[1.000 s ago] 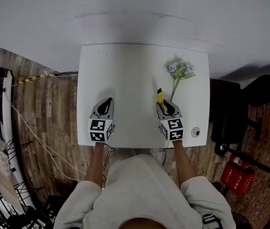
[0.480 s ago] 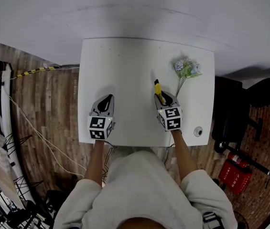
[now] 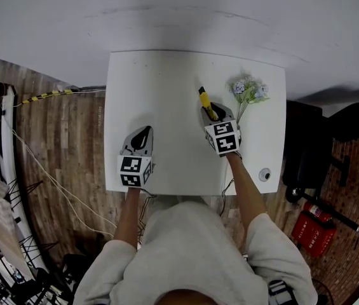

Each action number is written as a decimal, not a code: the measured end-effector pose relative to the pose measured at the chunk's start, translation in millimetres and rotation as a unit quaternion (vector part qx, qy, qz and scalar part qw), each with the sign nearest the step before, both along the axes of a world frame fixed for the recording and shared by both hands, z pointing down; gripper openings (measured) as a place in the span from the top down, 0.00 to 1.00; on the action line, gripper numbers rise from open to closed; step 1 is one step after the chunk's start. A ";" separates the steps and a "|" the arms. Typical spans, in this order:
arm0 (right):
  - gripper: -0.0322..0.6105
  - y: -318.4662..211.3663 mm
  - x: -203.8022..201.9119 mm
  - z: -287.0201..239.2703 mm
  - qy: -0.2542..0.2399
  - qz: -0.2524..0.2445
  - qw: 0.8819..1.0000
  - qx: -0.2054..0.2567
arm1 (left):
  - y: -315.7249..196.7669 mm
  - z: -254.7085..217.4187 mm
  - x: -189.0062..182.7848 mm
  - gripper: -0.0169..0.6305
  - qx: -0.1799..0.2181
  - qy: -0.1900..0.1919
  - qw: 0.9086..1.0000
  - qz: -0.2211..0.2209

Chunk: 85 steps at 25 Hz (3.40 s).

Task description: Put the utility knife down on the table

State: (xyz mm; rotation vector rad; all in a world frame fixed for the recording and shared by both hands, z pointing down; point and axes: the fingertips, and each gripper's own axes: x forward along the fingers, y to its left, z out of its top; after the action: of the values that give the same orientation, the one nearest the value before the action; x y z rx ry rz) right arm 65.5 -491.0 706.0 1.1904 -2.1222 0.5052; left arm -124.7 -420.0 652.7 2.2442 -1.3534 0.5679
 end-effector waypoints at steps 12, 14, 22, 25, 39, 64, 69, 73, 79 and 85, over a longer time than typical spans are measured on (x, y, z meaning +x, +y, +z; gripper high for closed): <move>0.78 -31.3 -21.2 8.0 0.161 -0.167 0.972 0.032 | 2.7 1.3 -7.3 0.96 -0.002 -0.001 1.000 -0.006; 0.78 -33.6 -24.0 12.7 0.191 -0.199 0.960 0.037 | 3.2 2.0 -8.5 0.96 -0.003 -0.001 1.000 -0.007; 0.78 -41.9 -38.3 25.8 0.276 -0.309 0.908 0.053 | 7.3 3.6 -16.6 0.96 -0.008 -0.002 1.000 -0.014; 0.78 -46.7 -42.8 31.3 0.304 -0.344 0.886 0.059 | 8.8 6.0 -19.3 0.96 -0.011 -0.003 1.000 -0.017; 0.78 -68.0 -42.5 62.3 0.344 -0.389 0.854 0.027 | 9.6 14.6 -40.7 0.96 -0.021 -0.010 0.999 -0.031; 0.65 -73.6 -43.5 59.5 0.360 -0.394 0.845 0.031 | 24.2 13.0 -59.2 0.96 -0.016 -0.014 0.999 -0.038; 0.53 -76.2 -40.3 56.8 0.363 -0.390 0.846 0.035 | 24.3 11.5 -59.4 0.96 -0.015 -0.015 0.999 -0.038; 0.62 -75.8 -36.0 51.5 0.353 -0.366 0.860 0.042 | 23.5 10.0 -57.0 0.96 -0.010 -0.015 0.999 -0.035; 0.84 -66.4 -28.9 32.4 0.326 -0.318 0.889 0.058 | 26.4 2.1 -47.4 0.96 -0.004 -0.014 1.000 -0.025; 0.95 -44.6 -18.7 18.9 0.302 -0.295 0.905 0.054 | 30.8 -9.3 -33.1 0.96 0.008 -0.015 1.000 -0.015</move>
State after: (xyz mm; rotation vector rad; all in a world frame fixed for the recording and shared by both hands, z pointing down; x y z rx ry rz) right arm 46.8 -535.6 724.9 0.5810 -1.8287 -0.2397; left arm -157.7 -389.2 643.4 2.2327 -1.4076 0.5842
